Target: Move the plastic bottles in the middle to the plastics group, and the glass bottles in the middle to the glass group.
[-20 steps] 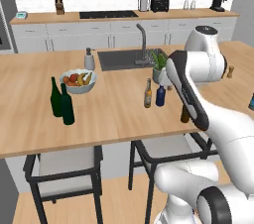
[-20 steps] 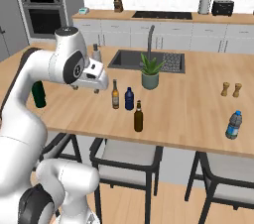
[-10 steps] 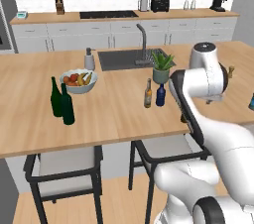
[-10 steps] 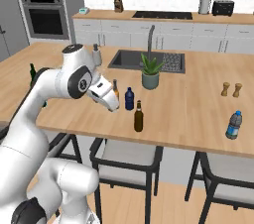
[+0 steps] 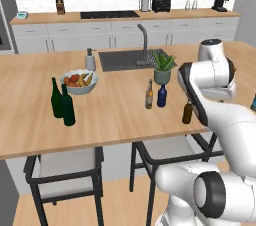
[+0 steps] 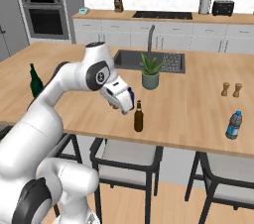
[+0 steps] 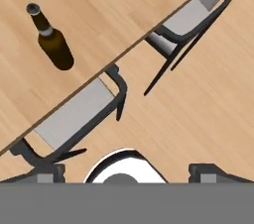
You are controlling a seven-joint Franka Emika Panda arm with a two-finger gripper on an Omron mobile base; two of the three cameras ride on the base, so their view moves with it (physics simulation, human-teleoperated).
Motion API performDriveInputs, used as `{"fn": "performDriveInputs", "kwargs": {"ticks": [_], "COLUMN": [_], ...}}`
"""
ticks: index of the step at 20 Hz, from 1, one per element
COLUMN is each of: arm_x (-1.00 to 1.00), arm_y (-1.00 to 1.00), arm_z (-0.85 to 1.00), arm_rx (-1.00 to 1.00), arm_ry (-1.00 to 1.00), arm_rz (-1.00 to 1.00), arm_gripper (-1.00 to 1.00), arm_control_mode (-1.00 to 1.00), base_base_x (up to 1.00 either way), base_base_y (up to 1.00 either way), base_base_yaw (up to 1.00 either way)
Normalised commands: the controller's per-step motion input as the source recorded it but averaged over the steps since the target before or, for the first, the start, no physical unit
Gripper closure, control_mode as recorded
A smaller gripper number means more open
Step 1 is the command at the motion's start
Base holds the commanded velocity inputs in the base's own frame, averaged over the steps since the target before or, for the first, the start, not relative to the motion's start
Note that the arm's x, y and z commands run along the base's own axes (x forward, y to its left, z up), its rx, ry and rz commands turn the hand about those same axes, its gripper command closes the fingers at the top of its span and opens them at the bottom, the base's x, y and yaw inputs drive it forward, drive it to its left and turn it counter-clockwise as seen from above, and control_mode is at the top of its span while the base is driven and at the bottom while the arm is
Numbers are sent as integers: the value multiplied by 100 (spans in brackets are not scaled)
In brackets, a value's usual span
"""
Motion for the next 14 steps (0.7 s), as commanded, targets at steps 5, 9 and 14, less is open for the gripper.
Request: {"fn": "performDriveInputs", "kwargs": {"ticks": [5,9,14], "arm_x": [3,13,37], "arm_y": [-2,1,2], "arm_z": [-42,-33,-17], "arm_rx": [-2,-1,0], "arm_ry": [-36,-38,-4], "arm_rz": [0,3,4], "arm_gripper": [-100,-100,-100], "arm_control_mode": [-100,-100,-100], "base_base_x": [0,0,0], "base_base_y": [0,0,0], "base_base_yaw": [0,0,0]}}
